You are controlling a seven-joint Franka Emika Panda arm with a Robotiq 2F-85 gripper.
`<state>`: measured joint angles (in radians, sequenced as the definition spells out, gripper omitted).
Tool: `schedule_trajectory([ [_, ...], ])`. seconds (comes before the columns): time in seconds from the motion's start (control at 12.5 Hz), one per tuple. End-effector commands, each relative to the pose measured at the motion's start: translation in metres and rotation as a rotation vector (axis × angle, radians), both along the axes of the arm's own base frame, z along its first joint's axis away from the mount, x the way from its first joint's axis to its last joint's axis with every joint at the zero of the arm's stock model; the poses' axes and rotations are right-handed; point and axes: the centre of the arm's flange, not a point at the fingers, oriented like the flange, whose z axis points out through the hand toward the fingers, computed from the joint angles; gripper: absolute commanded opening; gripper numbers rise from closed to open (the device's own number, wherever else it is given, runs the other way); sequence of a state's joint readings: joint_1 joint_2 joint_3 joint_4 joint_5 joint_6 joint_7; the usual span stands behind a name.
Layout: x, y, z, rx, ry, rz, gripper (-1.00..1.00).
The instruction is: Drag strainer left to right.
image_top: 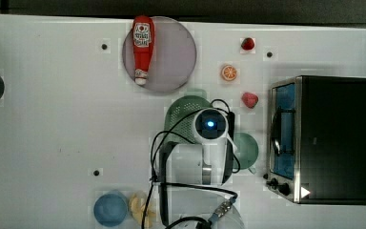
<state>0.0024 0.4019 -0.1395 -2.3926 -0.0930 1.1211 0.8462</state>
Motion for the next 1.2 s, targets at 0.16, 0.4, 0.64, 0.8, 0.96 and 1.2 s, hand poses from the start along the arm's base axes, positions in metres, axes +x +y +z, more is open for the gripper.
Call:
schedule_trajectory([
  [0.16,0.012,-0.017,0.013,0.003,-0.018,0.151,1.0],
  [0.4,0.017,-0.019,0.024,0.0,-0.043,0.164,1.0],
  [0.64,0.027,0.009,0.08,0.032,-0.042,0.296,1.0],
  [0.8,0.035,0.02,0.143,0.048,-0.042,0.458,1.0],
  [0.96,0.041,0.019,0.215,0.056,-0.042,0.618,1.0],
  [1.2,0.035,0.018,0.322,0.078,-0.034,0.783,1.0],
])
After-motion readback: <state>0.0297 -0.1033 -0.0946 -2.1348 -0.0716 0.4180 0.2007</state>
